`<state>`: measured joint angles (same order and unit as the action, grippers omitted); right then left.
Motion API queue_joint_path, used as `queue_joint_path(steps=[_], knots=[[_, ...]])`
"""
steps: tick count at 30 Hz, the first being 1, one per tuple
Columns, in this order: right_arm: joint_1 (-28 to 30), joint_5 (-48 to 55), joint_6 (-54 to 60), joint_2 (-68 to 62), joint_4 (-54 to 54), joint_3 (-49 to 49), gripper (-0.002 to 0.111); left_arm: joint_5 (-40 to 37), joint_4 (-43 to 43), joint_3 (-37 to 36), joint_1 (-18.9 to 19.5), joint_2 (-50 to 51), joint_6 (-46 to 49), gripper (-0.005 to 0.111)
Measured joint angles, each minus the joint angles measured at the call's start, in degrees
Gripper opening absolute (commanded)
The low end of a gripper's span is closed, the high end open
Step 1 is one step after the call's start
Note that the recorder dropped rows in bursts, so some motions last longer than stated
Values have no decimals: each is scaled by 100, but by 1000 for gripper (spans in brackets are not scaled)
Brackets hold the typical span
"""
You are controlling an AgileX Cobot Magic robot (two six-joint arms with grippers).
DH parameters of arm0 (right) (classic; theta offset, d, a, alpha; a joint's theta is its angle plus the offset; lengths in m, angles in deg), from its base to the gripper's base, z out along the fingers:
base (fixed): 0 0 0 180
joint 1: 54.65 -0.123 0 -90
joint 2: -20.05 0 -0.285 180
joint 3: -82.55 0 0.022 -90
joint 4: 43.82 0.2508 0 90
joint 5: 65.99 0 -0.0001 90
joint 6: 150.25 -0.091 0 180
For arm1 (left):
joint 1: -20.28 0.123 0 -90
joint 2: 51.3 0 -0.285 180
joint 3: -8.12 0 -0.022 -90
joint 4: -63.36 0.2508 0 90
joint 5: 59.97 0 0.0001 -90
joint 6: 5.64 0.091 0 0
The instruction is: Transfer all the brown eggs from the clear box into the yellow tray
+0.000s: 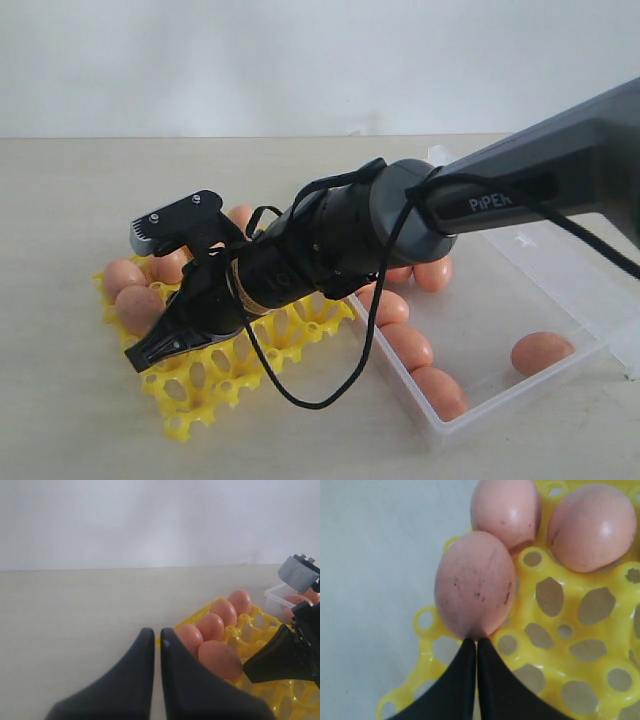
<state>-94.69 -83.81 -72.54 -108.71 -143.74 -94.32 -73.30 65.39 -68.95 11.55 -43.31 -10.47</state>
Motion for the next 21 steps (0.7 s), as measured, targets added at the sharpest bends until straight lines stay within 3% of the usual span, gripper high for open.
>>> queue_joint_path(steps=[21], knots=[[0, -358, 178, 0, 21, -142, 0, 0, 0, 0, 0, 0, 0, 4]])
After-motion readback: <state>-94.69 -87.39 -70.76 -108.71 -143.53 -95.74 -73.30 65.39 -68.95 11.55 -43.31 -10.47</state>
